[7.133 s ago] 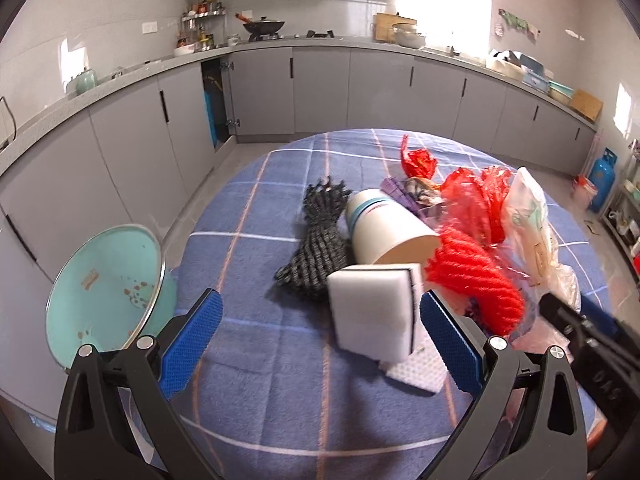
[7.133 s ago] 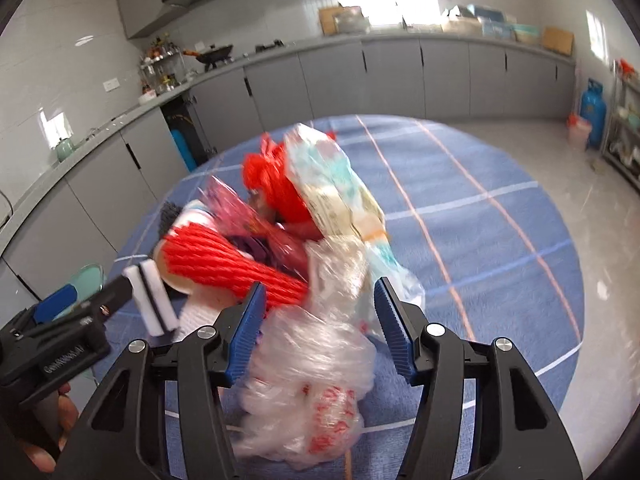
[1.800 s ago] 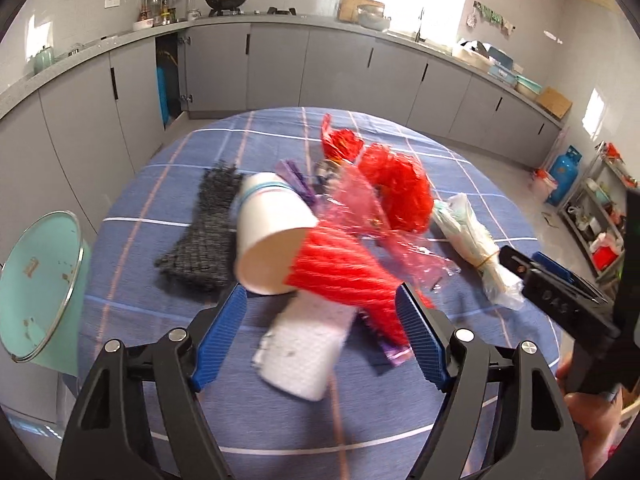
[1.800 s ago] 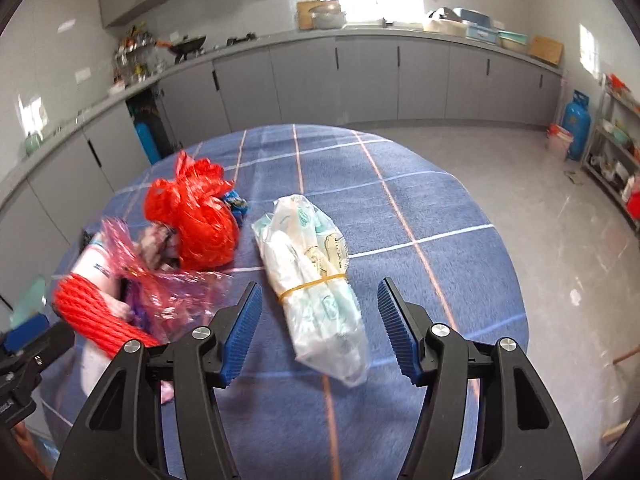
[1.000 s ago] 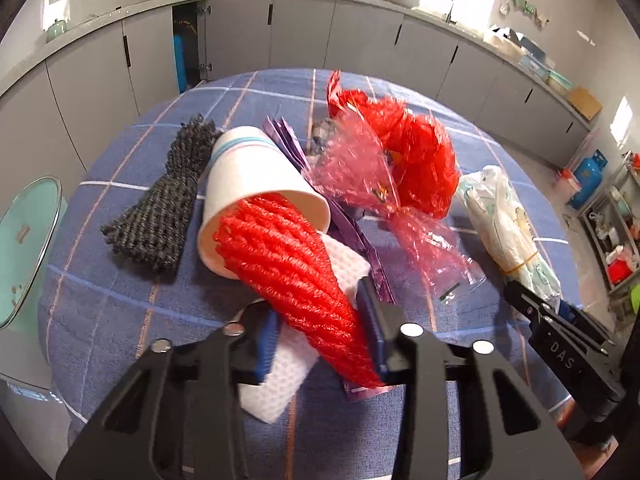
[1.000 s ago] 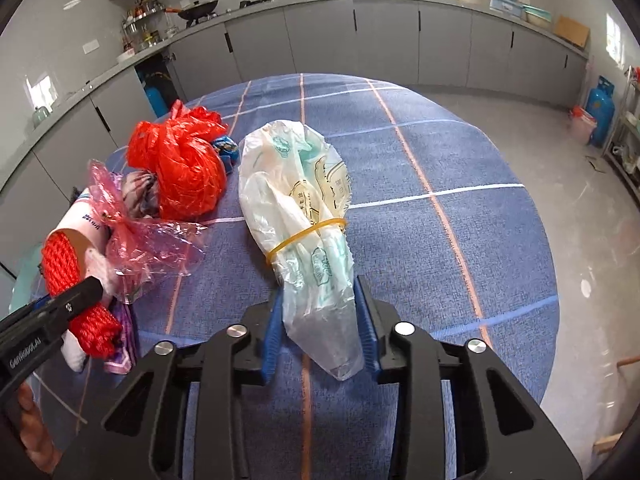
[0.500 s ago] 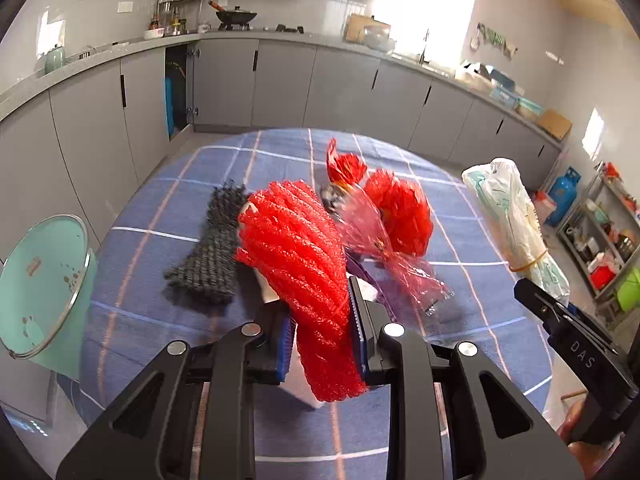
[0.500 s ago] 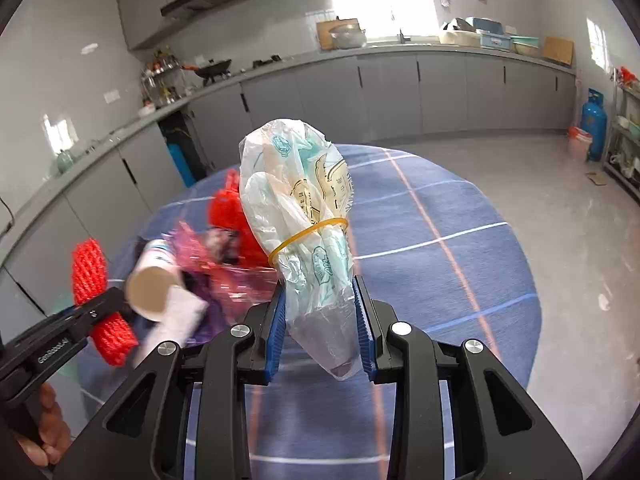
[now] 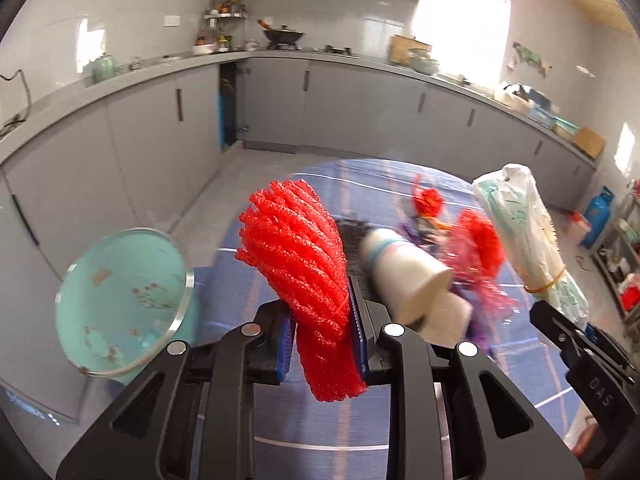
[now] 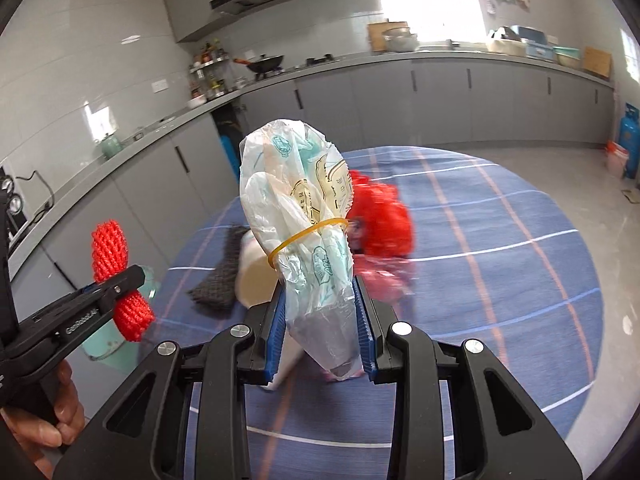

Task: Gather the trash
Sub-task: 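Carry the red net and diaper bundle over the bin and release both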

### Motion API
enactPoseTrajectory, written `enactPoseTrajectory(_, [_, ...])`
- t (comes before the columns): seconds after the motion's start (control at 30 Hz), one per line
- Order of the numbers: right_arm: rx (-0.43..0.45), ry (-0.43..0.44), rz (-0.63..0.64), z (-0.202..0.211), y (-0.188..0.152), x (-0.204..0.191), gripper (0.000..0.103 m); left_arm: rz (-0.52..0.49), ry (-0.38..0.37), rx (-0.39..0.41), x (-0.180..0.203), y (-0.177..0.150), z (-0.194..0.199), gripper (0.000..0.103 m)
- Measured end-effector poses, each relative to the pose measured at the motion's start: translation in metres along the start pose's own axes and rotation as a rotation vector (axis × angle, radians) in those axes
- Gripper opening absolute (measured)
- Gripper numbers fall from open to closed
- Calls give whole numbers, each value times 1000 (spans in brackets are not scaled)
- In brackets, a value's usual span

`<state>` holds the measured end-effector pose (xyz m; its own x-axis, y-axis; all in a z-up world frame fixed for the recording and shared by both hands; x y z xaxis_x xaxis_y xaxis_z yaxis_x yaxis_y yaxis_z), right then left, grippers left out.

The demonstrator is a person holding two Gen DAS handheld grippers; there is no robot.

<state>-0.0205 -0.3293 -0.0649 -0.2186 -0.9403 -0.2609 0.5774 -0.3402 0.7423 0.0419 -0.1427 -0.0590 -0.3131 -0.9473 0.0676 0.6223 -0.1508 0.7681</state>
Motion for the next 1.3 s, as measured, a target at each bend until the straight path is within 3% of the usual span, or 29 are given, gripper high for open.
enactPoseTrajectory(0.23, [-35, 58, 27, -18, -2, -47, 32, 7, 119, -4, -48, 0, -1, 25])
enactPoseTrajectory(0.73, [-110, 174, 143, -60, -14, -163, 33, 118, 268, -61, -162, -9, -8, 25])
enactPoseTrajectory(1.3, [-195, 238, 222, -103, -34, -243, 34, 211, 334, -118, -247, -23, -26, 25])
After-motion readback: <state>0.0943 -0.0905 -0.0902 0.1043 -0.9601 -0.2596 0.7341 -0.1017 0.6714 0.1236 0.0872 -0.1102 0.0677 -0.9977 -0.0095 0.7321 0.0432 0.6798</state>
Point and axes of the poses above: each gripper's, at about its wrist camera, not at the fingertips, and z roughly against the way its jaws point, x to its right, y to its top, the point moved 6 cm from there along -z, roughly the way its jaws point, and after that the axes turned 3 degrees about y, right-handed, at the moved point
